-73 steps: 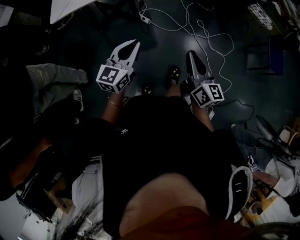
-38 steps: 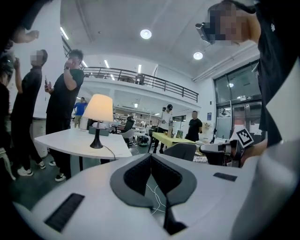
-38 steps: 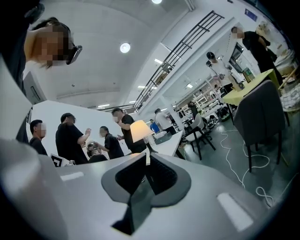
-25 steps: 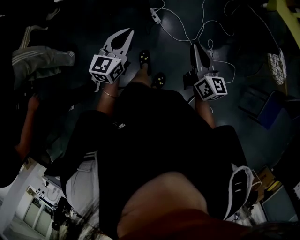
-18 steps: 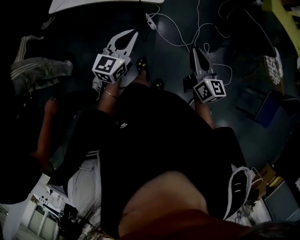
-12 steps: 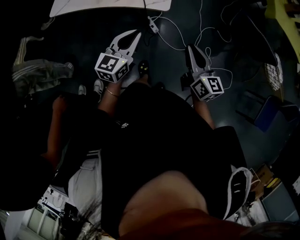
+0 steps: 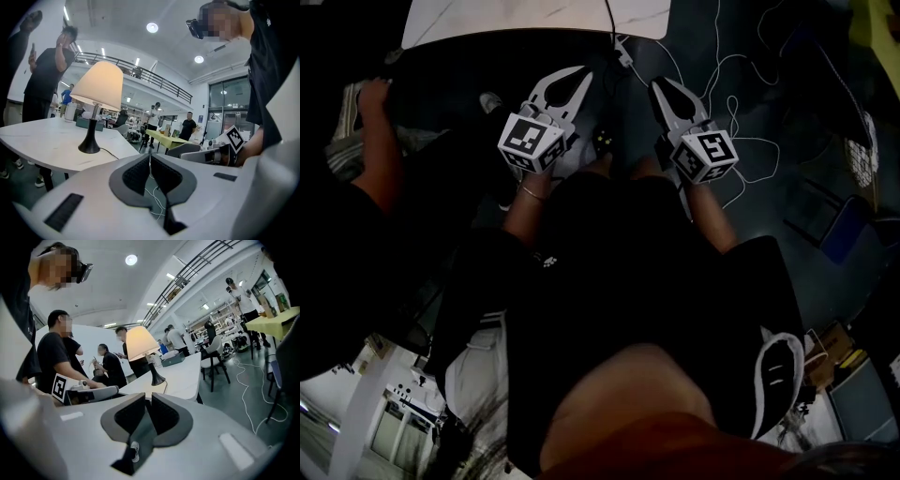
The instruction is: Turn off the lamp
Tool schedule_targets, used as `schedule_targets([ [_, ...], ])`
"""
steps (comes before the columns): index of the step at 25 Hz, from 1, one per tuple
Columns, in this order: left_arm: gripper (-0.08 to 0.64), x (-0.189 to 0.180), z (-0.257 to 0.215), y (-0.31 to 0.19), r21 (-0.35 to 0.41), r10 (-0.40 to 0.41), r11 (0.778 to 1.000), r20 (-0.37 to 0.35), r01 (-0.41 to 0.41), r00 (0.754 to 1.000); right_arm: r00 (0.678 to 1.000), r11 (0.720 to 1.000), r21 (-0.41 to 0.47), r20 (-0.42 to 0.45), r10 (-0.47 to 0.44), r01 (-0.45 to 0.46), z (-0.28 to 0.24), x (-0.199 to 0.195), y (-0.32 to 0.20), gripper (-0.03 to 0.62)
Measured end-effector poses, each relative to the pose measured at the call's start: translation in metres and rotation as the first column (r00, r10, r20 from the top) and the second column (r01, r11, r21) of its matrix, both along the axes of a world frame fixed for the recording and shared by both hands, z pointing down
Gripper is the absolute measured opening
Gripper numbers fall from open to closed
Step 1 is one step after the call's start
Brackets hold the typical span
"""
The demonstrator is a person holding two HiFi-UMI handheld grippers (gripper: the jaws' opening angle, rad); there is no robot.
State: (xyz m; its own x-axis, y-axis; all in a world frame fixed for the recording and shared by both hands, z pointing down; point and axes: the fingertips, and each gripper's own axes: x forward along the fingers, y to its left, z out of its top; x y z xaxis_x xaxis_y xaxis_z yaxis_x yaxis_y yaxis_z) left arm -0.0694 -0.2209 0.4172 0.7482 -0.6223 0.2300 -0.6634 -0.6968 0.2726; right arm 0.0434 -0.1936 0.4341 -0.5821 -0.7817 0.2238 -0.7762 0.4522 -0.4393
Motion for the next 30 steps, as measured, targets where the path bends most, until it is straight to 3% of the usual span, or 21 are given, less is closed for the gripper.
schedule_targets([
  [6, 0.006, -0.005, 0.017, -0.011, -0.015, -0.006, 1.000, -0.005, 0.006, 1.000, 0.999, 0.999, -0.019, -0.020, -0.047, 0.046, 0.025, -0.023, -0.034, 0.021],
  [15, 0.006, -0.009, 0.049, -0.002, -0.085, -0.093, 0.992, -0.016, 0.092, 0.995, 0.994, 0.990, -0.108, -0.058, -0.095, 0.089, 0.087, -0.038, -0.071, 0.054],
  [23, 0.006, -0.030, 0.063, 0.004, -0.107, -0.125, 0.986, 0.011, 0.126, 0.992, 0.993, 0.987, -0.151, -0.087, -0.075, 0.062, 0.118, -0.056, -0.099, 0.083],
  [28, 0.006, -0.037, 0.065, 0.005, -0.108, -0.123, 0.986, 0.018, 0.124, 0.992, 0.994, 0.987, -0.154, -0.095, -0.053, 0.038, 0.126, -0.054, -0.112, 0.080],
  [30, 0.006, -0.039, 0.068, 0.005, -0.115, -0.118, 0.986, 0.020, 0.119, 0.993, 0.994, 0.986, -0.159, -0.094, -0.057, 0.041, 0.127, -0.054, -0.113, 0.035],
])
